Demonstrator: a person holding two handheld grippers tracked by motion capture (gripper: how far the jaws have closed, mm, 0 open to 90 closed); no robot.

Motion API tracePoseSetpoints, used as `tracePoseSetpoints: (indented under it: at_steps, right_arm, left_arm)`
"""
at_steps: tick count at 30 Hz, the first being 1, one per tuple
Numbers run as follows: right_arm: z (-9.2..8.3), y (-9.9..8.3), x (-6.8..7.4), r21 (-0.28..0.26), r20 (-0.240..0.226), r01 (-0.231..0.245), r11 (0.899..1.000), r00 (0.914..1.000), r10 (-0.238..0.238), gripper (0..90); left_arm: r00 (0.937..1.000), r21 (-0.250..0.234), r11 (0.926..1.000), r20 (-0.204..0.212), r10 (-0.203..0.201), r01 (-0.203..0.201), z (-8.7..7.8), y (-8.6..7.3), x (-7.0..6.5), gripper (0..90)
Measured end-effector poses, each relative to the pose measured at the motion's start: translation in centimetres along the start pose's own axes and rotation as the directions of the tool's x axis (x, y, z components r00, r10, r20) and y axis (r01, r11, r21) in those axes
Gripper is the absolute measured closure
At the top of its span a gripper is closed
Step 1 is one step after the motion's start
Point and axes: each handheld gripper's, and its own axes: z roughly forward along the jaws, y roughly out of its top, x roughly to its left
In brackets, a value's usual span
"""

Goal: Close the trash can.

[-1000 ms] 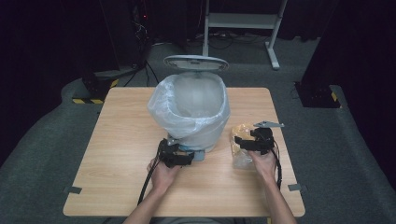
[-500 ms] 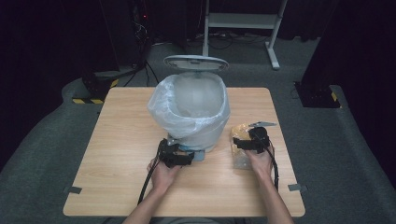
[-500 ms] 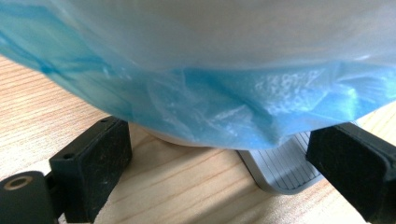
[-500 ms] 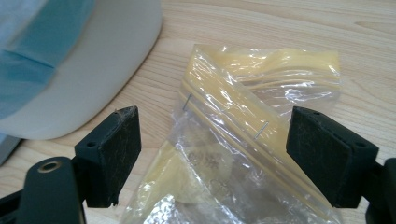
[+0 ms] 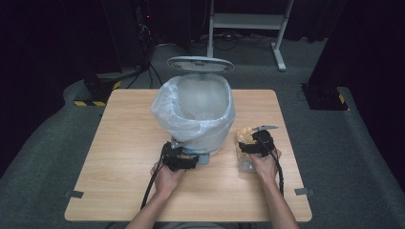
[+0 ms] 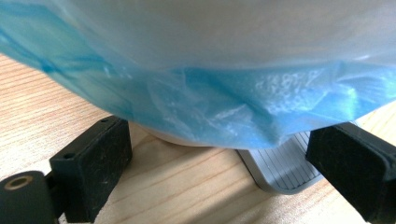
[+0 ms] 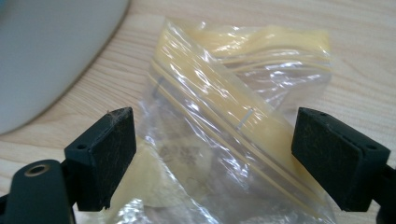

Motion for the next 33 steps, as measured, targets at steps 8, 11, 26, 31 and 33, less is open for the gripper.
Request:
tracePoseSetpoints:
  at_steps: [8, 11, 26, 31, 33]
  right_arm:
    - [0.69, -0.15, 0.11, 0.041, 0.036, -0.001, 0.999, 0.9994, -0.001, 14.9]
    - [0.61, -0.11, 0.10, 0.043, 0.058, 0.011, 0.999, 0.9982, -0.014, 21.0]
    - [-0.03, -0.09, 0.47, 0.053, 0.069, 0.060, 0.997, 0.9956, -0.063, 59.2]
    - [-0.17, -0.09, 0.48, 0.056, 0.058, 0.074, 0.996, 0.9953, -0.077, 70.7]
    - [-0.22, -0.09, 0.46, 0.058, 0.047, 0.073, 0.996, 0.9960, -0.075, 73.9]
  left_arm:
    - [1.0000, -0.001, 1.0000, 0.000, 0.001, -0.001, -0.01, 0.00, 0.02, 7.4]
    - [1.0000, -0.001, 1.0000, -0.001, 0.001, -0.001, -0.02, 0.00, 0.02, 7.4]
    - [1.0000, -0.003, 1.0000, -0.002, -0.002, 0.002, -0.03, -0.02, 0.00, 7.7]
    - [1.0000, -0.005, 1.0000, 0.000, -0.003, 0.003, -0.03, -0.02, 0.02, 7.8]
    - [1.0000, -0.005, 1.0000, 0.000, -0.004, 0.004, -0.03, -0.02, 0.02, 7.8]
